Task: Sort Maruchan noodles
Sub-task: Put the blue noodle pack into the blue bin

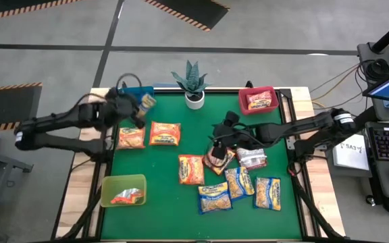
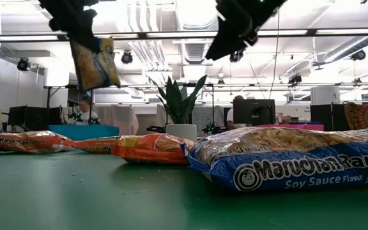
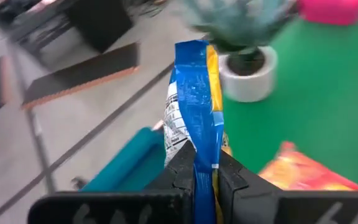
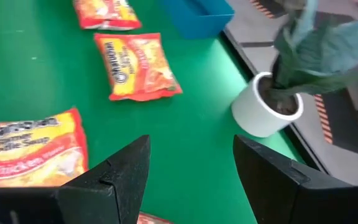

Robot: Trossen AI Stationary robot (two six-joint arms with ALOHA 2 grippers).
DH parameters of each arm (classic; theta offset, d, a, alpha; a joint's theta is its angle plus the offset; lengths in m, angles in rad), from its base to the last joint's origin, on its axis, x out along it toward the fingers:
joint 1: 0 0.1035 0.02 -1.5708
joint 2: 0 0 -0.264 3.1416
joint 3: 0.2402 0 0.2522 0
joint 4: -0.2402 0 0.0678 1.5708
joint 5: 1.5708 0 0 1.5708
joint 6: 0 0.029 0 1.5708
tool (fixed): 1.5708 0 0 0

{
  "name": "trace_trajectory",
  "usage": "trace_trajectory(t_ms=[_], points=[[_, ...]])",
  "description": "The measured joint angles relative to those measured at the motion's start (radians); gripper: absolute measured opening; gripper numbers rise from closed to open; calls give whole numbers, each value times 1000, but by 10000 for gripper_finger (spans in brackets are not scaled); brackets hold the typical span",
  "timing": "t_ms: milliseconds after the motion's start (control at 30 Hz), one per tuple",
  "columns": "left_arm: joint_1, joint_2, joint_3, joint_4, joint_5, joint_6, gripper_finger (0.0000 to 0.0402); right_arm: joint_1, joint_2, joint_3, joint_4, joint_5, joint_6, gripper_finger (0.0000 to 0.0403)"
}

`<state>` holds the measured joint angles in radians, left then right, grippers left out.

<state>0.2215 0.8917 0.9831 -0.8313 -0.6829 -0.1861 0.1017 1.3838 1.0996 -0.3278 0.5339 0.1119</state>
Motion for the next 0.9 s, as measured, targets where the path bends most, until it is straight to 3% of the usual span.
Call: trace_trajectory(t_ms=[167,300,467,900], points=[[273,17,0,3,110,50,1,-12,-67,-150,192,20,-44,218],[510,49,0,47,281,73,1,-45,-128,-223,320,36,-94,215],[721,130,-2,103,412,122,1,-79,-195,-277,342,38,-96,214],[760,361,-2,282,461,62,0,-83,-236,-323,355,37,-97,214]])
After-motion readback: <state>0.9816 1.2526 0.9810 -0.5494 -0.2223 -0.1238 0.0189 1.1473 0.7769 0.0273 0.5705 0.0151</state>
